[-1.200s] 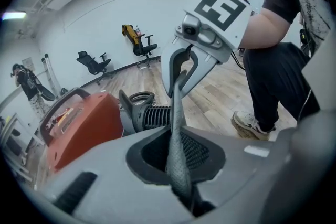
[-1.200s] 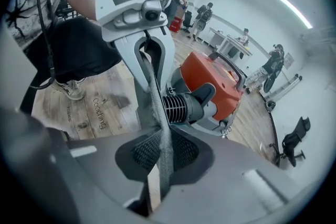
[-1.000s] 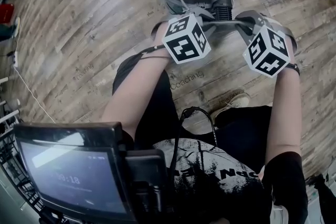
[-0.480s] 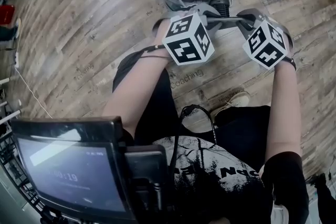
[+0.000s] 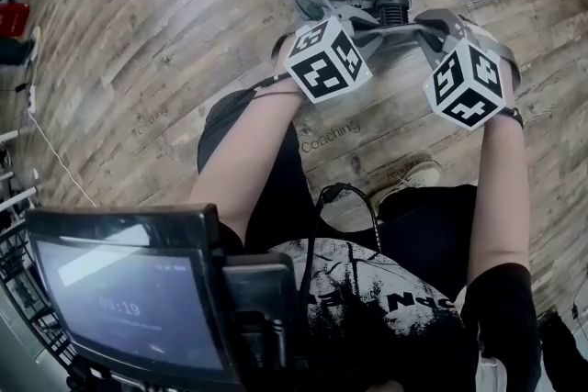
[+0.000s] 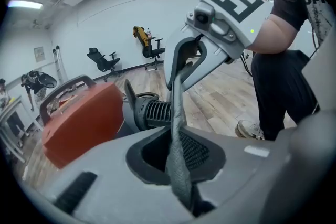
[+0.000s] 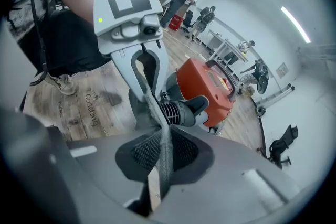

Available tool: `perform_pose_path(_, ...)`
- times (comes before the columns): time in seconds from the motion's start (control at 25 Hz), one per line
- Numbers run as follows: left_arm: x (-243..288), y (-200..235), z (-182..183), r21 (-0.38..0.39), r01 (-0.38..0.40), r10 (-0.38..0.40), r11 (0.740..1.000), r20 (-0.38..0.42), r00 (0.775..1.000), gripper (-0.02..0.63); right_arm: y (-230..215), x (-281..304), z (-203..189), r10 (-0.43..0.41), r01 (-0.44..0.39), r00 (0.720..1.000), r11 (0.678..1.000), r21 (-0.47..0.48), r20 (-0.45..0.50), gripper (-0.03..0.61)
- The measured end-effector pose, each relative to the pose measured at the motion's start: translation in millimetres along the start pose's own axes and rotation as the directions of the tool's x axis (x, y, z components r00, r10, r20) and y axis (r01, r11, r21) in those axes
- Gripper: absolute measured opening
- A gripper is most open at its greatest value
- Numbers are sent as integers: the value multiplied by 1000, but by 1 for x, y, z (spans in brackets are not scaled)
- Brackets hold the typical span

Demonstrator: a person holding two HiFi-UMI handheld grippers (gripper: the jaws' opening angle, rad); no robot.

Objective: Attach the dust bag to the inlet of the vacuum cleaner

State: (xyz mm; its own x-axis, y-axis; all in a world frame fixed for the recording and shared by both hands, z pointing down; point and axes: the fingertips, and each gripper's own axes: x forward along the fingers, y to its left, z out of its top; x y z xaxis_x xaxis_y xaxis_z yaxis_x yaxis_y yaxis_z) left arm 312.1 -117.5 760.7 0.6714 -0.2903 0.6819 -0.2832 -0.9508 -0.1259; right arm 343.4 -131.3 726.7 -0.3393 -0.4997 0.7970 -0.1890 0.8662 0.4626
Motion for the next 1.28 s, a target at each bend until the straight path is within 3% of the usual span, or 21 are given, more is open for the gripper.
perform_pose_path(0.12,2,1,-3,-18,-10,10,1000,-11,1000,29,-2,-4,8,-16,16,1000,1000,-19,5,27)
perform_pose_path(0.24,-2,-1,-1,15,-34,34,999,-18,999,29,0,-5,6,-5,5,1000,1000,-11,2,26)
perform_pose_path(0.6,-10,3,31,99,-26,27,995,-5,1000,32,0,11,-26,14,-13,1000,987,157,-1,25)
perform_pose_path(0.72,-8,4,36,129,-17,20,992,-22,1000,35,2,19,-33,21,-17,1000,986,164,-20,21)
perform_pose_path(0.92,-10,6,25,-15,43,-42,999,32,999,31,-4,15,-22,-6,7,1000,996,87,-17,20)
perform_pose_path(1.08,-11,9,10,-77,54,-51,996,49,998,29,-10,5,-4,-29,29,1000,999,41,-5,21)
perform_pose_path(1.28,-4,6,-3,-76,47,-45,996,28,999,29,-7,-2,13,-40,40,999,999,22,22,23)
